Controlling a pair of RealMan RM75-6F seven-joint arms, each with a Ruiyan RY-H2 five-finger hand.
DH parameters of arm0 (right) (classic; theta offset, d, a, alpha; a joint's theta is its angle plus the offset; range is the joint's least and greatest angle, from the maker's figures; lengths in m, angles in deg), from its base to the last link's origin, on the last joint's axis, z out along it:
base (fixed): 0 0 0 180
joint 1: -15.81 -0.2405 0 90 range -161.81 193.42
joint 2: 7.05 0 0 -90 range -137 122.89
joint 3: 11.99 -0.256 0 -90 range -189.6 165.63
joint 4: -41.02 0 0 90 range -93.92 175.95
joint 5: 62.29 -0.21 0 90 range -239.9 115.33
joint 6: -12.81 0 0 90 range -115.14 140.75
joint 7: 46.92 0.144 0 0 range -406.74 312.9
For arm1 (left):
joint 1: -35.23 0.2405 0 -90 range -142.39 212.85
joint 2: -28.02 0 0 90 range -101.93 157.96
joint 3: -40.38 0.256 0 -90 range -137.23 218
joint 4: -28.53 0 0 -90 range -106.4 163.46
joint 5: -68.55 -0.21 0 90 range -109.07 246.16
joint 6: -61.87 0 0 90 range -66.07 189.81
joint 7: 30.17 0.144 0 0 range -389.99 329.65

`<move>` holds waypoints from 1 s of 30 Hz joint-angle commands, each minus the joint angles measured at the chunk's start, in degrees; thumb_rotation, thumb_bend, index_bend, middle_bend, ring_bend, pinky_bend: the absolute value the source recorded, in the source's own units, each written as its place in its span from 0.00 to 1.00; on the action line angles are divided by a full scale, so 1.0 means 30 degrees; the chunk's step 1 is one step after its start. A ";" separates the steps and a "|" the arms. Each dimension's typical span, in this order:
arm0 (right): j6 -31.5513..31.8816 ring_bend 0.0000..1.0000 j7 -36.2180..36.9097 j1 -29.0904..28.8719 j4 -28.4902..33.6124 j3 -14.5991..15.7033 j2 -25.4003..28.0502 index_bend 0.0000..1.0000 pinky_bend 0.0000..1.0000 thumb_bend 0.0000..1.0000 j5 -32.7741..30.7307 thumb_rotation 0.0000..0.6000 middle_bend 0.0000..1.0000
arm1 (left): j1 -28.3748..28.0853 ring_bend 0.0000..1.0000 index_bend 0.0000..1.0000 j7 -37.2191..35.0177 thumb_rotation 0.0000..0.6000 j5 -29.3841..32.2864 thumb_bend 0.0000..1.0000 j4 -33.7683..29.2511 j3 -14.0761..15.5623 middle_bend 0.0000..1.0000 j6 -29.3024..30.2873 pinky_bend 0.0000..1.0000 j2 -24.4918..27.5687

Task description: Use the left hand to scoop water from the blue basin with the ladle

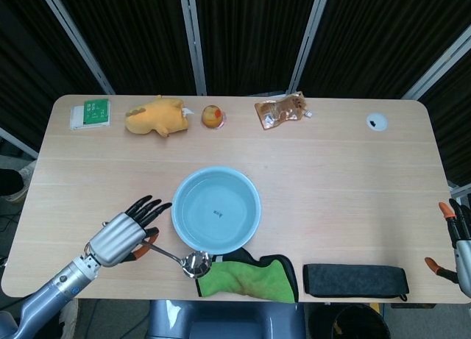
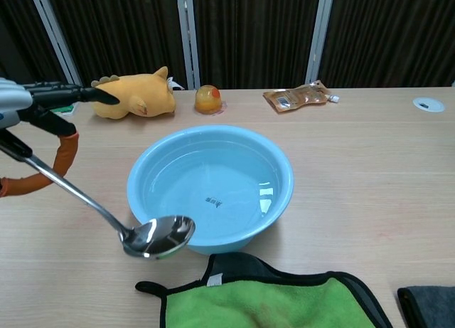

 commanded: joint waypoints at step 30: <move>0.3159 0.00 0.0625 0.2802 0.0871 0.1164 0.2559 0.00 0.00 0.00 0.0871 1.00 0.00 | -0.5659 0.00 0.71 0.4837 1.00 0.9525 0.62 0.5448 -0.4403 0.00 -0.6763 0.00 -0.7059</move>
